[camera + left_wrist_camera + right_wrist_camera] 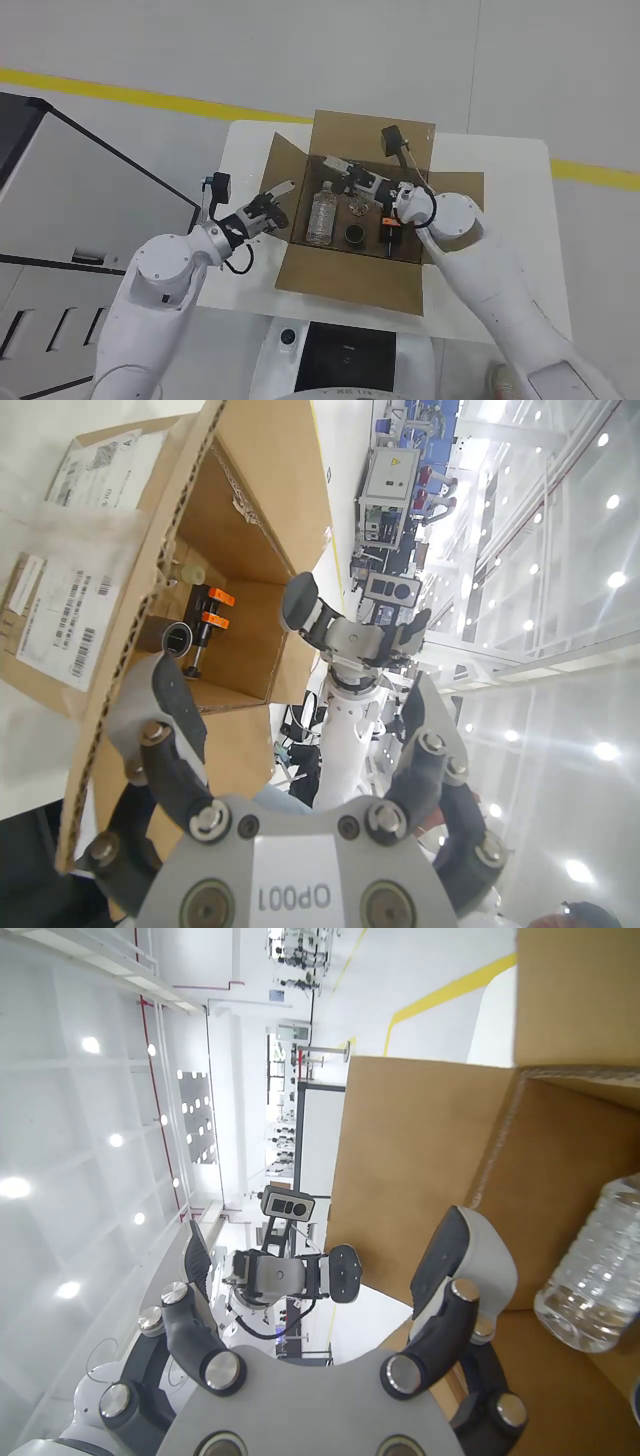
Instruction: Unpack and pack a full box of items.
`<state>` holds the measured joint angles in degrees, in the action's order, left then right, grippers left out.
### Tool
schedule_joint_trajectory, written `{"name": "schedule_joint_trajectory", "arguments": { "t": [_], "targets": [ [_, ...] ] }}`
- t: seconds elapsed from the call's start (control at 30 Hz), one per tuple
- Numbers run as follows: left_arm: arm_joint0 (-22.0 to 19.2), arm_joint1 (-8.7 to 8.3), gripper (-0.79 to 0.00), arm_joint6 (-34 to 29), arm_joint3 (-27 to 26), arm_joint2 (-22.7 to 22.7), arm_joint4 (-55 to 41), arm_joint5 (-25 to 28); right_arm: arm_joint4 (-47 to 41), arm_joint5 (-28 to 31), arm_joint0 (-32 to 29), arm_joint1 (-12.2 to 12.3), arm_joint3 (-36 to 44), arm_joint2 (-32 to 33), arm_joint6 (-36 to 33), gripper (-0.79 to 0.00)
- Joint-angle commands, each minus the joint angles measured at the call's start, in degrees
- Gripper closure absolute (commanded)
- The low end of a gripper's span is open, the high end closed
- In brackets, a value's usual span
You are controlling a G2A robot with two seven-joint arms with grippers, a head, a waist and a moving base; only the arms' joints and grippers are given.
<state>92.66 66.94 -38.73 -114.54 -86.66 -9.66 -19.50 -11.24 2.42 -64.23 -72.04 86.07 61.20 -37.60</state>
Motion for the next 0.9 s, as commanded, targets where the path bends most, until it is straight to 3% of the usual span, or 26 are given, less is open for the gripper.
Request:
{"name": "schedule_joint_trajectory", "arguments": {
  "t": [0.0, 0.17, 0.27, 0.57, 0.67, 0.87],
  "targets": [
    [-0.92, -0.04, -0.785, -0.53, 0.69, 0.92, 0.28, 0.29, 1.75, -1.52, -5.78, 1.44, 5.41, 5.71, -0.27, -0.785],
    [-2.44, -0.02, -0.785, 0.04, 1.83, 2.45, 0.21, 2.62, 3.32, -3.51, -21.13, 3.94, 17.89, 17.98, 0.64, -0.785],
    [-2.54, 0.0, -0.785, 0.08, 1.86, 2.49, -0.17, 2.91, 4.8, -4.09, -26.2, 4.66, 22.22, 21.38, -1.02, -0.785],
    [-2.68, 0.02, -0.785, 0.83, 2.14, 2.61, 0.09, 2.95, 4.18, -3.99, -26.06, 4.68, 21.32, 21.65, -0.96, -0.785],
    [-3.68, 0.0, -0.785, 3.6, 3.55, 3.24, 3.11, 4.5, 1.23, -4.02, -25.1, 5.05, 18.8, 25.18, -2.5, -0.785],
    [-3.28, -0.27, -0.785, 8.81, 5.11, 0.18, 5.78, 5.45, -1.67, -3.49, -28.28, 5.56, 19.71, 30.85, -1.32, -0.785]
  ]
}}
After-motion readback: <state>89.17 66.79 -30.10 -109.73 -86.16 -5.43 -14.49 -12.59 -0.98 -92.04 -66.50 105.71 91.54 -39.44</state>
